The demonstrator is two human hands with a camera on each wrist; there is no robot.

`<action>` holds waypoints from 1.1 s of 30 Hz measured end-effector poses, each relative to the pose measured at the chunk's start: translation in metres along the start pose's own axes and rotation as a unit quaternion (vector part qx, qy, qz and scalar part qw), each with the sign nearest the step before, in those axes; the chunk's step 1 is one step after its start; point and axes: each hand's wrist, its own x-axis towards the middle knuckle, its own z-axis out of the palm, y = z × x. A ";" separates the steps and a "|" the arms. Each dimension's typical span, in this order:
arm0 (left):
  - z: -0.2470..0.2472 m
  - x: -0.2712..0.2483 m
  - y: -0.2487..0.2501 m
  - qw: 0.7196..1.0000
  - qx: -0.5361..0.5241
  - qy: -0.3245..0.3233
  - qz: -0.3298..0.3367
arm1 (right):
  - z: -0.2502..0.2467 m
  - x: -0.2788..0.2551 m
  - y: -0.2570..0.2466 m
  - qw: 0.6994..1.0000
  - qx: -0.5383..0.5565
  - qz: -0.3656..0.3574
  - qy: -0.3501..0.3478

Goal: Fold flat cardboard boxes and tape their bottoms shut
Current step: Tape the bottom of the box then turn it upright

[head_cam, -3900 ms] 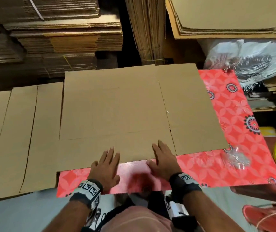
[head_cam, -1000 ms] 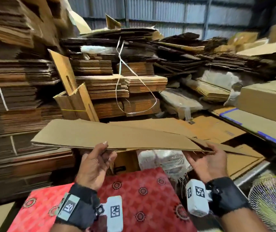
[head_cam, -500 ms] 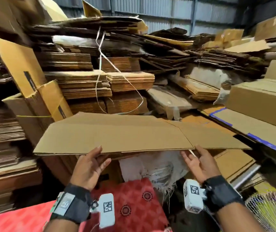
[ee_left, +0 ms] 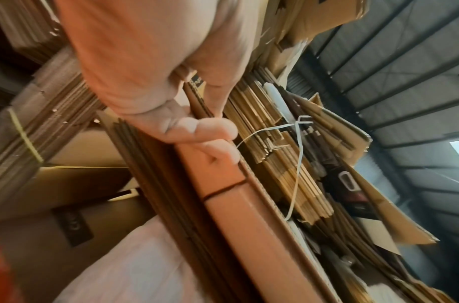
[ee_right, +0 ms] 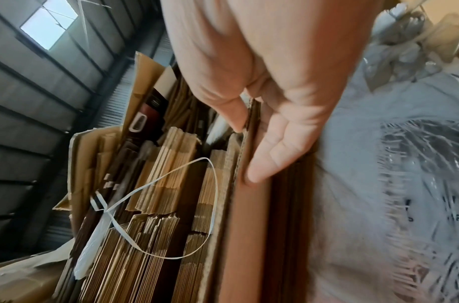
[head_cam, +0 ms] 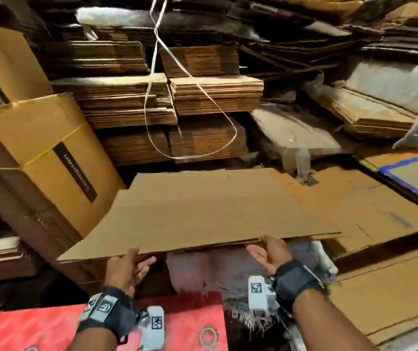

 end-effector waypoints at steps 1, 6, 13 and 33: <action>0.002 0.004 -0.006 1.000 0.008 0.004 -0.005 | -0.003 0.012 0.003 1.000 -0.014 0.008 0.000; 0.014 0.035 -0.009 1.000 -0.018 0.014 0.015 | -0.007 0.044 0.000 0.998 0.007 0.010 -0.069; 0.054 0.070 0.017 0.994 -0.101 0.000 0.049 | 0.020 0.073 -0.025 0.995 0.005 -0.031 -0.097; 0.053 0.124 -0.051 0.988 0.077 0.130 0.039 | 0.008 0.136 -0.005 0.759 -0.619 -0.182 0.090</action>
